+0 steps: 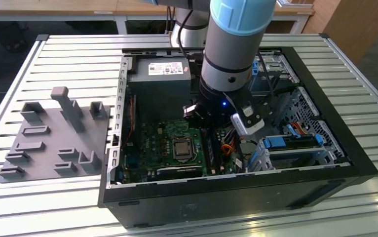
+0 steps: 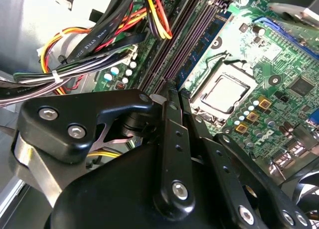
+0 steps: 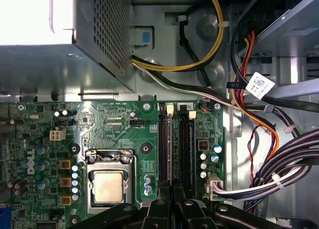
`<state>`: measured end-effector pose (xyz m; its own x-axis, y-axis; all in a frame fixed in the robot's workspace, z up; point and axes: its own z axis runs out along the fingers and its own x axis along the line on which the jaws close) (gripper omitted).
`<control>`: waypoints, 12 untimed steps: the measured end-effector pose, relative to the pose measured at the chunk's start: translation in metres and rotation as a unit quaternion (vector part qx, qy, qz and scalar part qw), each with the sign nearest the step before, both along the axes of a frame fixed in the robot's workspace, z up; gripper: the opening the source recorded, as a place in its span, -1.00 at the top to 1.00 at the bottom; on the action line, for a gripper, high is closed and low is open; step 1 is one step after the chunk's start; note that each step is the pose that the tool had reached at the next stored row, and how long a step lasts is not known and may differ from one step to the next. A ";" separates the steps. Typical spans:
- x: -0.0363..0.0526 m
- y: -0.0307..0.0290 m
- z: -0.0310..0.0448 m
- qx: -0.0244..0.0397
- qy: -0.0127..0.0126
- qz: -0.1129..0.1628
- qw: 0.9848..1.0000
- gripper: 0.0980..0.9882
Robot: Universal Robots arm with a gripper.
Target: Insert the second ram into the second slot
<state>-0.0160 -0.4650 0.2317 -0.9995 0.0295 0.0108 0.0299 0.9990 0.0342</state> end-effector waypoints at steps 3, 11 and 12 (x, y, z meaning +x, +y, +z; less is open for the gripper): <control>0.0001 0.0000 -0.0003 -0.001 0.000 -0.001 1.000 0.91; 0.0000 -0.0001 -0.0023 -0.005 0.000 -0.008 1.000 0.91; 0.0000 -0.0001 -0.0026 -0.005 0.000 -0.009 1.000 0.91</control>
<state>-0.0159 -0.4651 0.2291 -0.9988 0.0483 0.0106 0.0485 0.9985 0.0251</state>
